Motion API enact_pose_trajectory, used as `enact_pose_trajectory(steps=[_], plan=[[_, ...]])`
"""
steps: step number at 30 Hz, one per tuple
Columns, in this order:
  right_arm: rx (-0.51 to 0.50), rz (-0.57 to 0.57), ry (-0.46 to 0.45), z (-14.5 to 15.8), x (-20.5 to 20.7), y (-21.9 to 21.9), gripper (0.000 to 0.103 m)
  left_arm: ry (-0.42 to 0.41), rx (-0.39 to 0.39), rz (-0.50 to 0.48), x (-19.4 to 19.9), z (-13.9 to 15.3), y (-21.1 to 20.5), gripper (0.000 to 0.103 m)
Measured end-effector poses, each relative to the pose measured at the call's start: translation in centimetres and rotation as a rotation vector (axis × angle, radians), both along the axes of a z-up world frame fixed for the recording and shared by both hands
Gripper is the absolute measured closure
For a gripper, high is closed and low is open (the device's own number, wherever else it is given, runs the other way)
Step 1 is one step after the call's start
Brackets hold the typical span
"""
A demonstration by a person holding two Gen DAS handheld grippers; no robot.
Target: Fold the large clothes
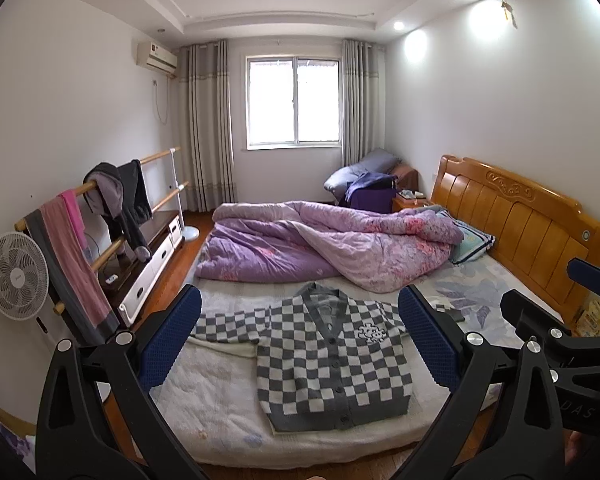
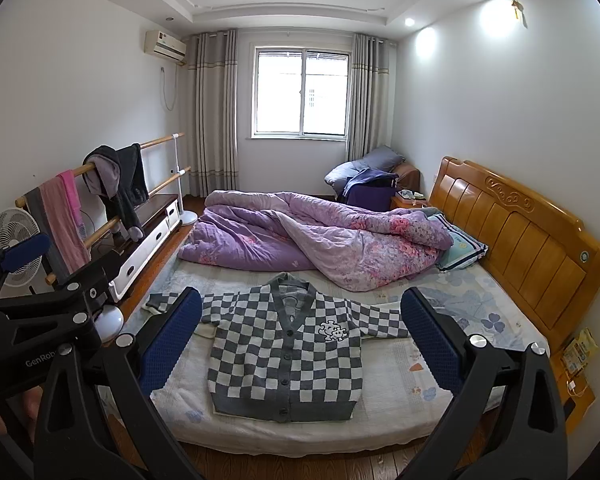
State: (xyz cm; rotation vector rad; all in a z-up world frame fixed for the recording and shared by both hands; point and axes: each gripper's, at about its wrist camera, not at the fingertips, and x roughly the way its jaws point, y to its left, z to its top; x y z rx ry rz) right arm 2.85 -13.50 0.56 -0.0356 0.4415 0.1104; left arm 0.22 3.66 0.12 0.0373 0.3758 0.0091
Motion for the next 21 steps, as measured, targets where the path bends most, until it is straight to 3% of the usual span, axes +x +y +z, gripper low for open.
enact_pose_trajectory(steps=[4, 10, 15, 21], plan=[[-0.007, 0.002, 0.01, -0.6, 0.4, 1.1, 0.007, -0.002, 0.004, -0.035, 0.4, -0.8, 2.1, 0.005], [-0.01, -0.001, 0.026, -1.3, 1.3, 2.3, 0.007, 0.067, -0.065, -0.045, 1.4, -1.9, 4.5, 0.005], [0.004, 0.006, 0.05, -2.7, 2.3, 3.4, 0.007, 0.089, -0.014, -0.008, 2.5, -3.3, 4.8, 0.005], [0.014, 0.019, 0.092, -4.2, 5.2, 4.6, 0.007, 0.15, -0.031, 0.0, 5.4, -4.8, 5.7, 0.005]])
